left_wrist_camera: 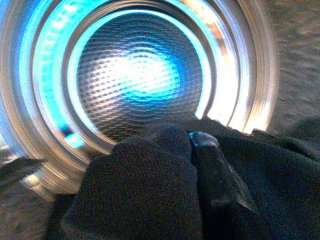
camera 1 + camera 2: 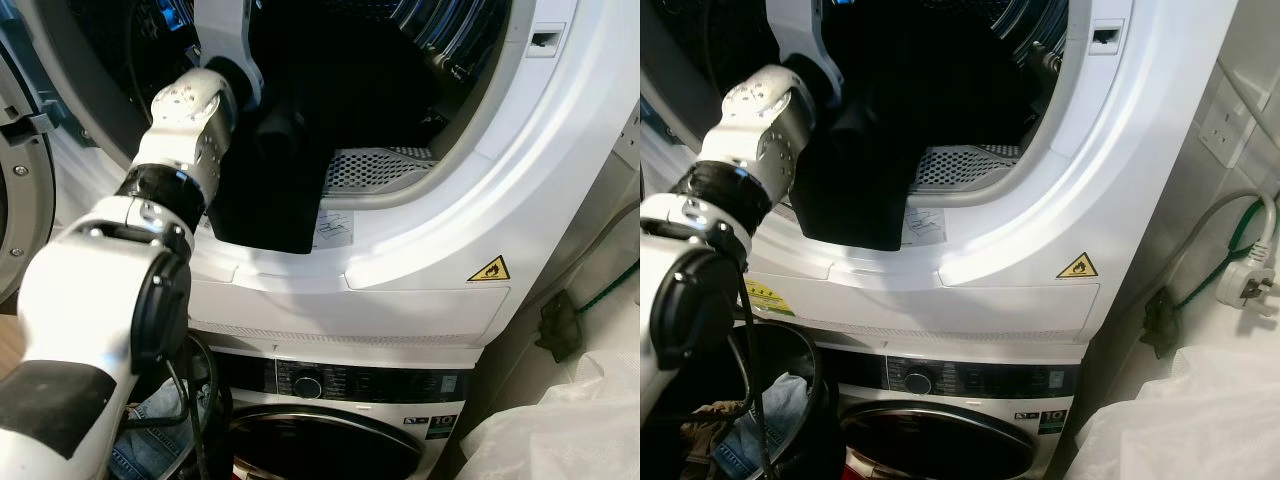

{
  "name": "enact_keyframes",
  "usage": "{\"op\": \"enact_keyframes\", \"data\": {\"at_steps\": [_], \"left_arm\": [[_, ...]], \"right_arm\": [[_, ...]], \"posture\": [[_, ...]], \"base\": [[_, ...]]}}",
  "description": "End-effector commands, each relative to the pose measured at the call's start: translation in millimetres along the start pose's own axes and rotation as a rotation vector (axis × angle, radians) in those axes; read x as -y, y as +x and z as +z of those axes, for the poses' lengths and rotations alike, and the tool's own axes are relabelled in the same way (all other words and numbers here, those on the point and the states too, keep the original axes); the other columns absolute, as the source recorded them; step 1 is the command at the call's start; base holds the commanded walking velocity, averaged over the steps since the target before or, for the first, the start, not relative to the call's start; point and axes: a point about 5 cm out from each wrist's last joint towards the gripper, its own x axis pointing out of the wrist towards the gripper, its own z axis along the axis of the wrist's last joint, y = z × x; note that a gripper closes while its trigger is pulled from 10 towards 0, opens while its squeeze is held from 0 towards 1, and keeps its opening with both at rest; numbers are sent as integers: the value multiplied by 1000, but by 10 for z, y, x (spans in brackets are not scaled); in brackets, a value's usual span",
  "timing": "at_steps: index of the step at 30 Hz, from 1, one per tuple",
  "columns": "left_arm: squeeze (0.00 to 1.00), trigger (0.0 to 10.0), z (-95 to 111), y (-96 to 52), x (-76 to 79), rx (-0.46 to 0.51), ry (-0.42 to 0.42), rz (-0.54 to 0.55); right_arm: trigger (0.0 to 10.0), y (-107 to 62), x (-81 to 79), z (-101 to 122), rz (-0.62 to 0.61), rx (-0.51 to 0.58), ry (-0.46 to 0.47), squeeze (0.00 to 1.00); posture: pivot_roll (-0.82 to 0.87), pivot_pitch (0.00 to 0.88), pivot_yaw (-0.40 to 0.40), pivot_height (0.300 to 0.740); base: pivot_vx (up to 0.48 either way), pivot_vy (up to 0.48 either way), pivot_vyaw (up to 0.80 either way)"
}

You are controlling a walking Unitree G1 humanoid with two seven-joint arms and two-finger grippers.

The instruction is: Clothes washing

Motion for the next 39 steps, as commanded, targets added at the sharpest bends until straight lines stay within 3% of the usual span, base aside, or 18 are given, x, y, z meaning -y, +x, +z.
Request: {"op": "enact_keyframes", "data": {"at_steps": [1, 3, 4, 5, 6, 7, 9, 10, 11, 12, 15, 17, 20, 27, 29, 33, 36, 39], "left_arm": [[0, 0, 219, 18, -190, 35, -17, 90], [0, 314, 68, 10, -115, -58, -46, 5], [0, 1765, -36, -2, -42, -121, -47, -72], [0, 6000, -199, -39, 80, -214, 8, -215], [0, 9333, -283, -72, 153, -254, 71, -316], [0, 10000, -387, -126, 247, -291, 141, -459], [0, 10000, -417, -143, 268, -292, 149, -487], [918, 10000, -453, -171, 296, -273, 148, -529], [918, 10000, -454, -174, 301, -262, 146, -535], [1000, 10000, -442, -173, 302, -246, 133, -536], [1000, 10000, -329, -141, 279, -178, 131, -522], [1000, 10000, -131, -104, 237, -88, 105, -537], [1000, 10000, -30, -98, 203, -44, 117, -550], [1000, 10000, 205, -194, 17, 68, 75, -670], [1000, 10000, 223, -309, -34, 92, 72, -752], [1000, 10000, 217, -407, -49, 97, 70, -814], [1000, 10000, 291, -701, -110, 73, 28, -997], [1000, 10000, 388, -860, -196, 63, 56, -1029]], "right_arm": [[10000, -23, -34, -73, 1, -21, 13, 0], [10000, -26, -33, -81, -2, -23, 15, 0], [10000, -27, -36, -84, -2, -23, 15, 0], [10000, -28, -38, -86, -2, -23, 16, 0], [10000, -29, -39, -86, -3, -24, 18, 0], [10000, -29, -43, -87, -1, -25, 18, 0], [10000, -29, -50, -84, 2, -25, 16, 0], [10000, -28, -74, -70, 8, -24, 16, 0], [10000, -27, -83, -61, 10, -23, 16, 0], [10000, -26, -92, -49, 12, -20, 18, 0], [10000, -16, -118, 3, 19, -8, 20, 0], [10000, -9, -131, 41, 21, -1, 22, 0], [10000, -5, -136, 58, 23, 1, 23, 0], [10000, 2, -185, 123, 33, 9, 30, 0], [10000, 5, -199, 143, 41, 13, 27, 0], [10000, 6, -206, 154, 44, 15, 26, 0], [10000, 12, -211, 184, 46, 20, 28, 0], [10000, 15, -211, 199, 45, 22, 32, 0]], "posture": [[-27, 0, 84, 740], [-32, 0, 86, 740], [-33, 0, 88, 740], [-33, 0, 88, 740], [-33, 0, 88, 740], [-33, 0, 88, 740], [-14, 0, 88, 740], [-7, 0, 86, 740], [-7, 0, 86, 740], [-7, 0, 86, 740], [5, 0, 85, 740], [16, 0, 87, 740], [22, 0, 90, 740], [59, 0, 97, 740], [72, 0, 94, 740], [76, 0, 93, 740], [84, 0, 96, 740], [93, 0, 100, 740]], "base": [[0, 0, 0], [0, 0, 0], [0, 0, 0], [0, 0, 0], [0, 0, 0], [0, 0, 0], [0, 0, 0], [0, 0, 0], [0, 0, 0], [0, 0, 0], [0, 0, 0], [0, 0, 0], [0, 0, 0], [0, 0, 0], [0, 0, 0], [0, 0, 0], [0, 0, 0], [0, 0, 0]]}}
